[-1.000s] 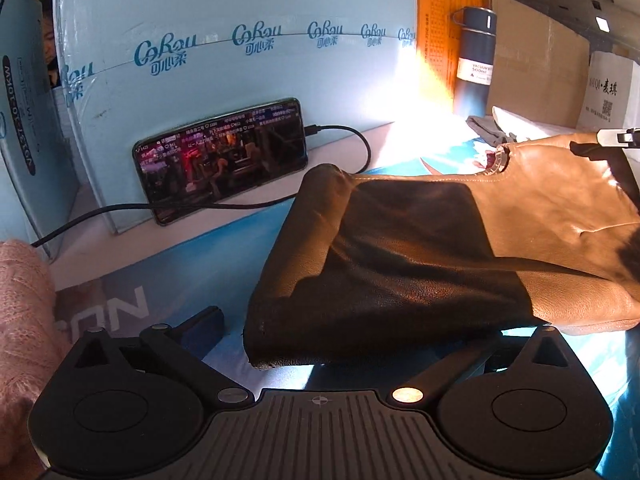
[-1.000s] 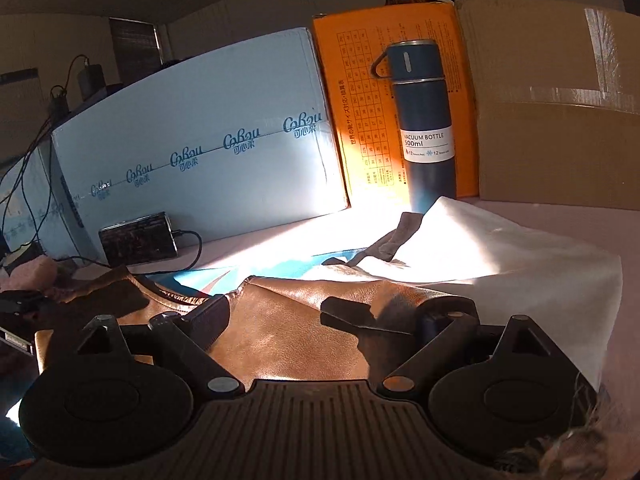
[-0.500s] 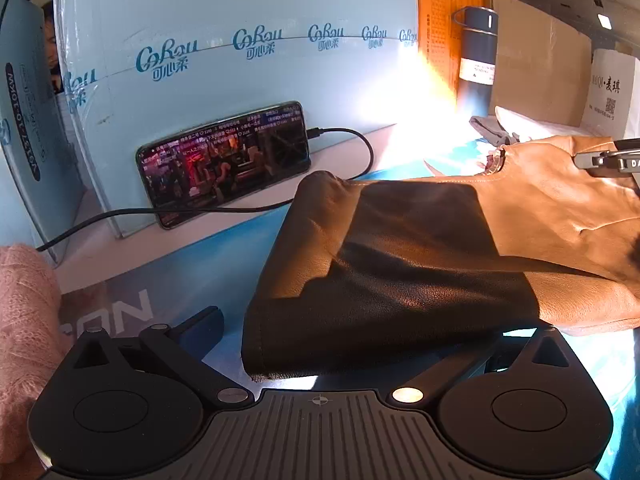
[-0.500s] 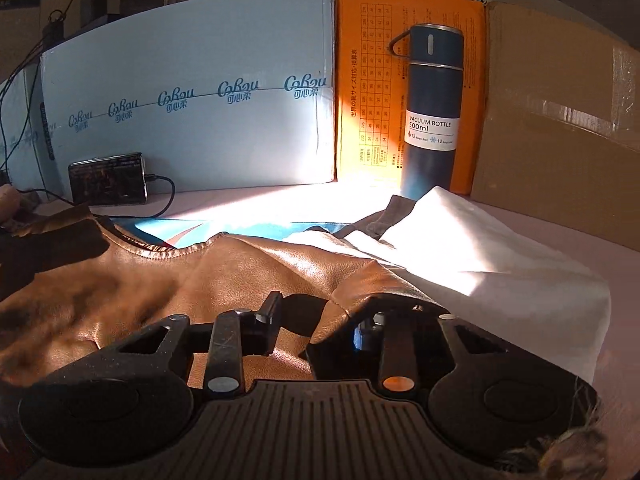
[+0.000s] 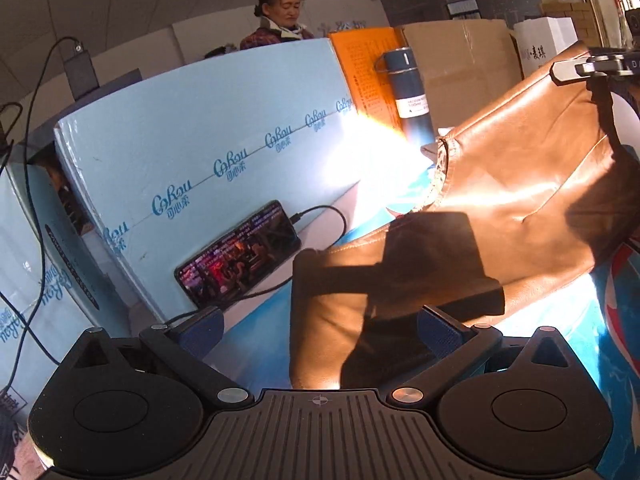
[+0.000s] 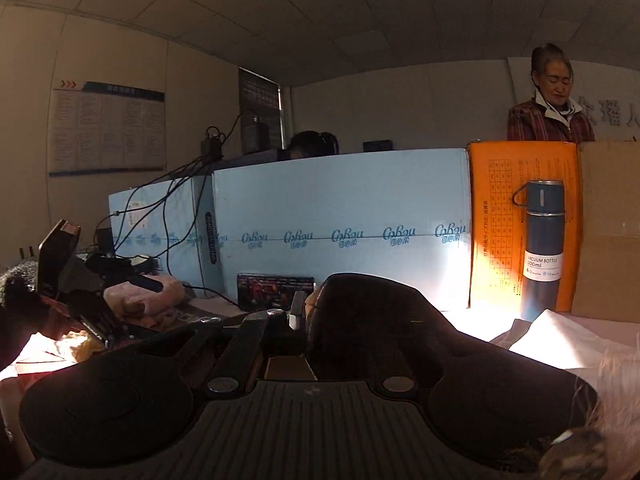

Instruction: Fold clothes

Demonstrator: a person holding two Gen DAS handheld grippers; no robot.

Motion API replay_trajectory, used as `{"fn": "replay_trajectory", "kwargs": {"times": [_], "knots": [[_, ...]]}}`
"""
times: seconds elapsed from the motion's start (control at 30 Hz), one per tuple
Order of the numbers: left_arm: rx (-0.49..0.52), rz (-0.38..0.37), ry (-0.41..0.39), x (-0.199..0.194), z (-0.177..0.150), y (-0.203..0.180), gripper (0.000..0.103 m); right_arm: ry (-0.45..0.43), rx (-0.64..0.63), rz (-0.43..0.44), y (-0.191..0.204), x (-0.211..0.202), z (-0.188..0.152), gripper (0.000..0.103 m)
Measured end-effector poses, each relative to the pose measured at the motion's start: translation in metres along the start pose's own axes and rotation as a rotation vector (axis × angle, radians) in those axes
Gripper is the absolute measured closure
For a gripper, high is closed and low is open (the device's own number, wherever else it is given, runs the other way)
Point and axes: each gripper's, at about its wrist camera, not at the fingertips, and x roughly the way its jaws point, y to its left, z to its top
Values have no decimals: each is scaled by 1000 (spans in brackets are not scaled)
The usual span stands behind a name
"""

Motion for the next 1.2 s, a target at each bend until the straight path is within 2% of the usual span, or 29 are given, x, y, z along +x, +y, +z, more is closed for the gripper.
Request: {"fn": "replay_trajectory", "kwargs": {"times": [0.13,0.2,0.33,0.43,0.5,0.53,0.57,0.67,0.8,0.93,1.1,1.13,1.2], "knots": [[178,-42,-179,14,29,-33,0,-62,33,220,23,-25,6,97],[279,-106,-250,24,42,-51,0,-68,65,294,27,-33,6,97],[490,-223,-333,32,53,-91,0,-97,135,349,35,-50,5,97],[562,-304,-346,34,55,-112,2,-123,169,376,40,-61,3,97],[578,-371,-314,32,55,-115,28,-137,177,389,44,-66,4,97],[586,-391,-295,30,55,-116,54,-137,179,389,46,-67,4,97],[594,-405,-275,27,55,-116,70,-135,181,387,48,-68,5,97],[599,-388,-233,8,48,-116,88,-124,196,384,52,-66,5,97],[560,-354,-244,-32,32,-116,90,-132,201,366,64,-76,1,97],[511,-354,-258,-65,11,-128,89,-130,230,291,73,-91,-11,97],[471,-363,-256,-89,-1,-137,89,-97,251,224,92,-115,-29,96],[471,-369,-249,-93,-1,-140,84,-88,250,211,96,-120,-32,95],[464,-387,-234,-100,-1,-144,84,-76,262,168,103,-131,-37,90]]}}
